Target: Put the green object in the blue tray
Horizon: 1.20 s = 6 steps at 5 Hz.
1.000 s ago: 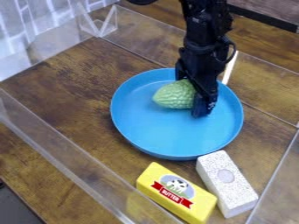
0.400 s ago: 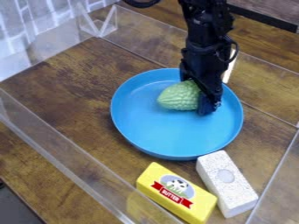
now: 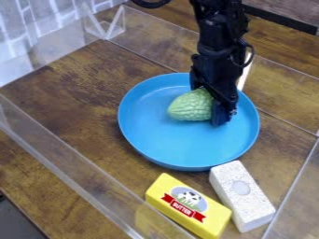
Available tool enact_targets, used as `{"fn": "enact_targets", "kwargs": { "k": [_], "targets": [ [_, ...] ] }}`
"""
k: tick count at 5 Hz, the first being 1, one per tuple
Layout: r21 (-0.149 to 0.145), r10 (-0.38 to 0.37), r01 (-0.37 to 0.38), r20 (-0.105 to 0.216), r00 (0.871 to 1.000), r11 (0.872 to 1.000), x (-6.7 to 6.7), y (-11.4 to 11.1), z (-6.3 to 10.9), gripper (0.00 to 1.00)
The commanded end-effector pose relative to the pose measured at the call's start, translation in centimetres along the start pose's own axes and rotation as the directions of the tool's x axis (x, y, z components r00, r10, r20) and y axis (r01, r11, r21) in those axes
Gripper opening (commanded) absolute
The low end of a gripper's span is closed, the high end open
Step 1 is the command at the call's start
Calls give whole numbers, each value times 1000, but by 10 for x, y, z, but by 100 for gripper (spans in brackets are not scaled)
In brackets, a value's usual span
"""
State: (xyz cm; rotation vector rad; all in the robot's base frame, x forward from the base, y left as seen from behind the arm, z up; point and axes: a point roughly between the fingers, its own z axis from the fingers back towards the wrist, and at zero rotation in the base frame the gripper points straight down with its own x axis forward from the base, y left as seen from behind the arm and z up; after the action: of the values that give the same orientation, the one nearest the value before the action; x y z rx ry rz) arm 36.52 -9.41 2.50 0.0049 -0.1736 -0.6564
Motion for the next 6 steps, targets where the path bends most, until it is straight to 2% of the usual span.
{"fn": "enact_targets", "kwargs": {
  "k": [1,6],
  "targets": [
    [-18,39,-39,-16,999,999,-5,-4,0,100],
    [-84,97,-100,-39,995,991,-1,-27,-11,100]
  ]
}}
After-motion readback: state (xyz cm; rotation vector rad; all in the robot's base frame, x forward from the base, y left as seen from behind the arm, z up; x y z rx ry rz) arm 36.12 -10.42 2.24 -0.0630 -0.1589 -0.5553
